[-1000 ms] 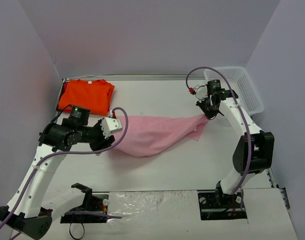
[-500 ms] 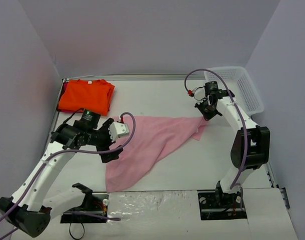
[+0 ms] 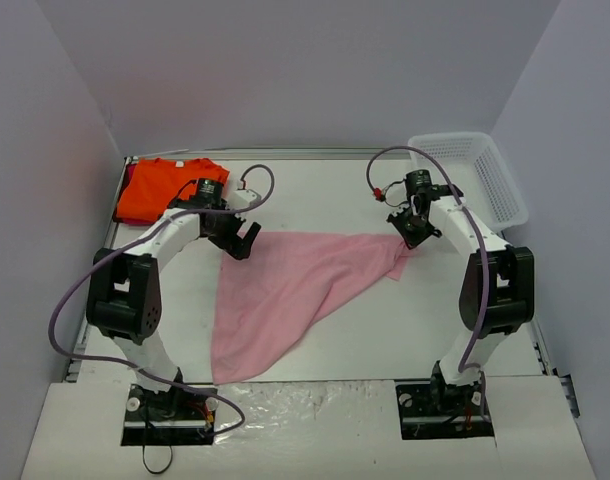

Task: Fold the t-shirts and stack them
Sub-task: Flatten out the tshirt

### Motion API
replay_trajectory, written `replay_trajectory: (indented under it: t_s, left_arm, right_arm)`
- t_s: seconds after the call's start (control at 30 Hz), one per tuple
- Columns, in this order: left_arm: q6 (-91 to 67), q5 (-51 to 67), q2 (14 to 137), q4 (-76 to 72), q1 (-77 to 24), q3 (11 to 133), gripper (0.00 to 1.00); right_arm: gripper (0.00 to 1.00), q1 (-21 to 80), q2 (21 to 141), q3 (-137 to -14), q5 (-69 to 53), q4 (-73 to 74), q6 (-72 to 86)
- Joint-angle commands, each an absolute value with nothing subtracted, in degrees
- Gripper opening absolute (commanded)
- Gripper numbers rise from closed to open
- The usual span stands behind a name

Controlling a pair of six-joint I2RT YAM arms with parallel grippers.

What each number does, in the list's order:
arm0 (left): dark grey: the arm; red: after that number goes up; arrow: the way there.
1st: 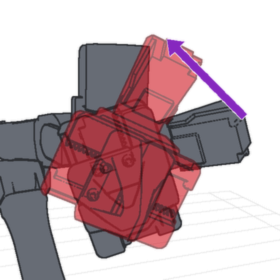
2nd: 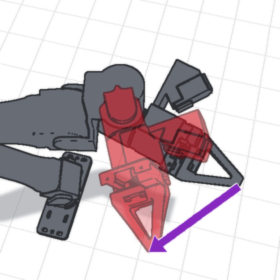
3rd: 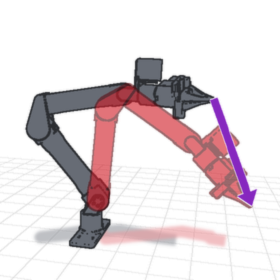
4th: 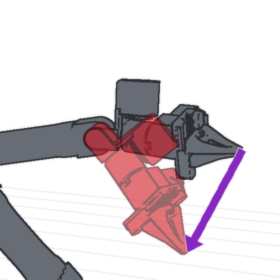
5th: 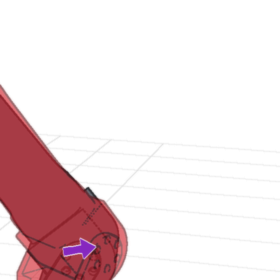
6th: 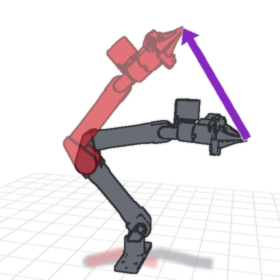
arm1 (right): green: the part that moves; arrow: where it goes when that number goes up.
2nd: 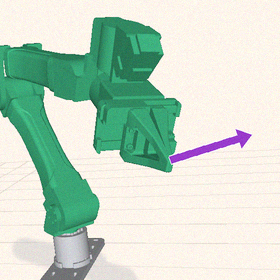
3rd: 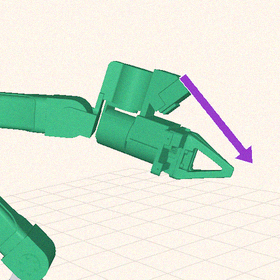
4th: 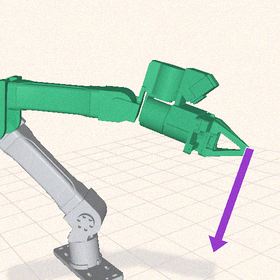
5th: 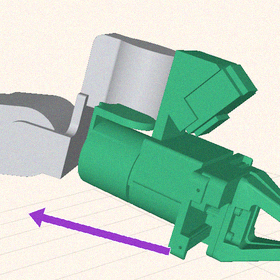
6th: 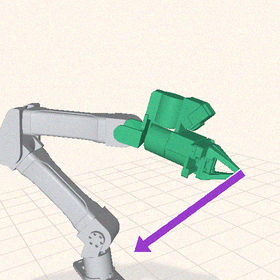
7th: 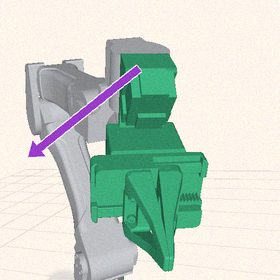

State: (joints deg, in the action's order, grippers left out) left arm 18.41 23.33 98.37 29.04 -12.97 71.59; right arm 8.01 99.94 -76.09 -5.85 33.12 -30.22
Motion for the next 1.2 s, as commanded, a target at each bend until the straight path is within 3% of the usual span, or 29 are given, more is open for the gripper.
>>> replay_trajectory:
  t_s: [0.0,0.23,0.53,0.67,0.77,0.8,0.87,0.9,0.93,1.17]
  left_arm:
    - [17.40,21.35,101.23,23.21,-11.96,77.07,0.97]
    - [16.44,24.24,108.71,23.29,-9.67,82.87,0.97]
    - [23.19,30.49,114.08,28.91,-6.95,87.19,0.82]
    - [27.59,32.16,115.57,33.82,-6.77,89.46,0.56]
    - [29.79,33.39,116.28,36.29,-6.77,89.74,0.44]
    - [29.97,34.01,116.28,36.56,-6.85,89.65,0.33]
    - [30.58,34.28,116.63,37.26,-6.85,89.56,0.24]
    - [30.59,34.19,116.80,37.27,-6.86,89.30,0.11]
    - [30.59,33.93,116.89,37.27,-6.77,89.12,0.04]
    - [24.27,23.75,113.30,30.95,-6.68,87.63,0.02]
  right_arm:
    - [0.00,8.53,100.46,-74.71,-5.89,33.31,-30.06]
    - [0.00,8.53,101.34,-73.92,-6.24,32.70,-29.97]
    - [0.00,8.79,102.74,-73.74,-6.06,32.26,-29.80]
    - [0.00,8.88,103.27,-73.56,-5.98,31.99,-29.44]
    - [0.00,8.96,103.27,-73.39,-5.98,31.55,-29.18]
    - [0.00,8.96,103.36,-73.30,-5.98,31.47,-29.09]
    - [0.00,8.96,103.45,-73.21,-5.98,31.20,-28.83]
    - [0.00,8.96,103.53,-73.21,-5.98,31.29,-28.83]
    - [0.00,8.96,103.54,-73.21,-5.98,31.20,-28.74]
    - [0.00,8.96,102.92,-75.32,-4.13,31.29,-28.30]
